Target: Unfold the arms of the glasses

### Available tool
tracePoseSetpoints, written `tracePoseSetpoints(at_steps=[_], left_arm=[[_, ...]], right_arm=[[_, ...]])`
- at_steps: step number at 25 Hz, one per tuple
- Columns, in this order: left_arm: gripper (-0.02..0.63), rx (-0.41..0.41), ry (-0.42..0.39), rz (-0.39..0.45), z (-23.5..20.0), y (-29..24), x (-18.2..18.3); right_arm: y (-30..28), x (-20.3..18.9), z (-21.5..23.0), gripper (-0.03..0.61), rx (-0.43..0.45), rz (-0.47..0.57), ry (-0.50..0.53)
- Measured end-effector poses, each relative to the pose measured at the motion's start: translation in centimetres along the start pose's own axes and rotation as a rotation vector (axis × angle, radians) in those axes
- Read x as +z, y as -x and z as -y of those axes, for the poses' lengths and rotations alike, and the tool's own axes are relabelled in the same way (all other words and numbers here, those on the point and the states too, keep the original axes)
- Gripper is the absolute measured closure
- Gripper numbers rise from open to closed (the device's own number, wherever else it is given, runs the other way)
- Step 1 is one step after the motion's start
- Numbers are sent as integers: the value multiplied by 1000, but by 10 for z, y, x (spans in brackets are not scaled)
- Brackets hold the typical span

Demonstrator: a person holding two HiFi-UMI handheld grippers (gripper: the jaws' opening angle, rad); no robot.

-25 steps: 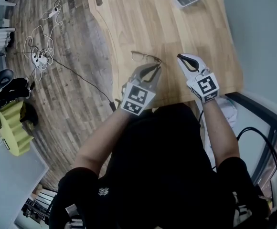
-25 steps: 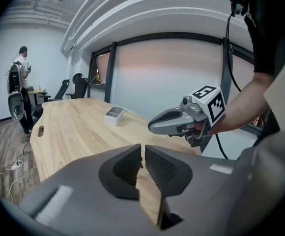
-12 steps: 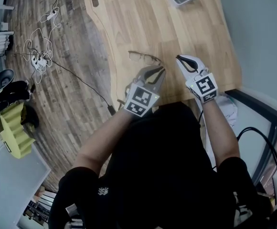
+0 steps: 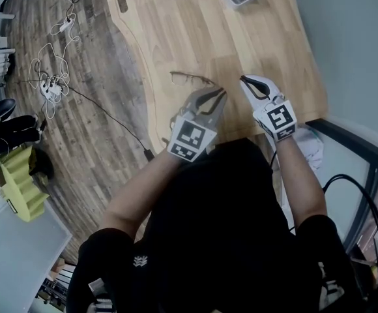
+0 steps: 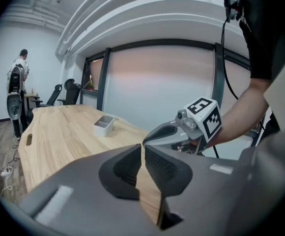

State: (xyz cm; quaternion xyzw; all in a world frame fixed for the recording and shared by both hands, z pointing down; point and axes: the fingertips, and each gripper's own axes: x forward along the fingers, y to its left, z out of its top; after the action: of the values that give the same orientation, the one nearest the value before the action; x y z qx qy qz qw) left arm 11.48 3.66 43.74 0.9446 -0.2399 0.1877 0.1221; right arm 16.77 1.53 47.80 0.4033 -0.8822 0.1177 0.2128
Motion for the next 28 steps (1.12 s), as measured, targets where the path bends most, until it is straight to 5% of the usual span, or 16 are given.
tracePoseSetpoints(at_steps=[5, 11, 18, 28], left_arm=[[583, 105, 5, 69, -45, 35, 17], [554, 225, 56, -65, -111, 56, -30], [538, 220, 84, -117, -116, 47, -62], [538, 229, 102, -120, -117, 51, -70]], right_arm=[[-5, -1, 0, 561, 3, -3, -12], [-20, 6, -10, 561, 32, -4, -6], [-23, 26, -45, 561, 158, 48, 134], [-56, -19, -65, 480, 228, -135, 215]])
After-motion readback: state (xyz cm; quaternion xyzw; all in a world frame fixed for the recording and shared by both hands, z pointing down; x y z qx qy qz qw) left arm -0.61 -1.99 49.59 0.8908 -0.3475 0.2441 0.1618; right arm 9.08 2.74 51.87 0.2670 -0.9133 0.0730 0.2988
